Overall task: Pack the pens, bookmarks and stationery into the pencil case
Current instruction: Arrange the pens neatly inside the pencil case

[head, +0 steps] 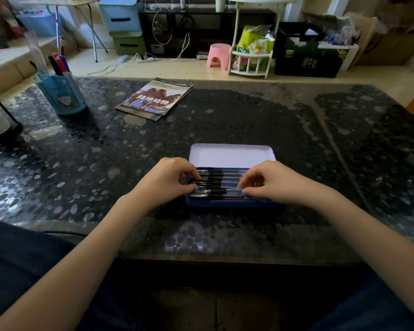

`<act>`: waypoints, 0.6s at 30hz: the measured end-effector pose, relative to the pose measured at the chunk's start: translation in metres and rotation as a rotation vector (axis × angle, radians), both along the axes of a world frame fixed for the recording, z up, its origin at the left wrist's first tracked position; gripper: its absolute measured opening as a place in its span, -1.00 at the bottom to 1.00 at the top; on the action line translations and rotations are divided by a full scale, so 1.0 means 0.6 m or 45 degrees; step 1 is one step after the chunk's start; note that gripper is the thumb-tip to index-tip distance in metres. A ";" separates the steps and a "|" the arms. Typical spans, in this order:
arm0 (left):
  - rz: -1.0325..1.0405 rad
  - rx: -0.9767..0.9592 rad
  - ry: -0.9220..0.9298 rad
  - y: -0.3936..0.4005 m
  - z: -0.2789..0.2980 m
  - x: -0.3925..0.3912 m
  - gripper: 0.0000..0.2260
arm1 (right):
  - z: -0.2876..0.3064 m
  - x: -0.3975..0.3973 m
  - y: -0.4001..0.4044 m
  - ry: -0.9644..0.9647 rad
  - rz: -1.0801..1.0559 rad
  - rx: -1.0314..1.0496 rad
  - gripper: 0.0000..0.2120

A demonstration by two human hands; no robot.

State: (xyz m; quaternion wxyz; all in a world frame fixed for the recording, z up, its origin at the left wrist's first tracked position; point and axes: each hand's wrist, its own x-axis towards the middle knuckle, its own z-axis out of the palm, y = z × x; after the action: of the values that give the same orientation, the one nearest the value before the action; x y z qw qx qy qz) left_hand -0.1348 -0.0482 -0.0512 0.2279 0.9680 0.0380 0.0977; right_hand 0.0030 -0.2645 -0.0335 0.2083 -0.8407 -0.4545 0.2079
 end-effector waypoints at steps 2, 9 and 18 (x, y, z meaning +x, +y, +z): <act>-0.006 0.007 0.001 0.000 0.000 0.001 -0.87 | 0.001 0.001 0.001 -0.048 -0.019 0.018 -0.86; -0.005 -0.002 0.011 0.001 0.002 0.000 -0.86 | -0.009 0.001 0.001 -0.085 -0.046 0.038 -0.79; 0.006 -0.005 0.013 0.001 0.002 0.001 -0.86 | -0.013 -0.003 0.006 -0.041 -0.087 0.085 -0.80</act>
State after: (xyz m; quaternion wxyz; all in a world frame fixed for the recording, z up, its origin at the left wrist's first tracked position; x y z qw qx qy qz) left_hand -0.1344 -0.0479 -0.0498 0.2296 0.9679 0.0416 0.0934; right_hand 0.0013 -0.2611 -0.0412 0.2360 -0.8515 -0.4355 0.1718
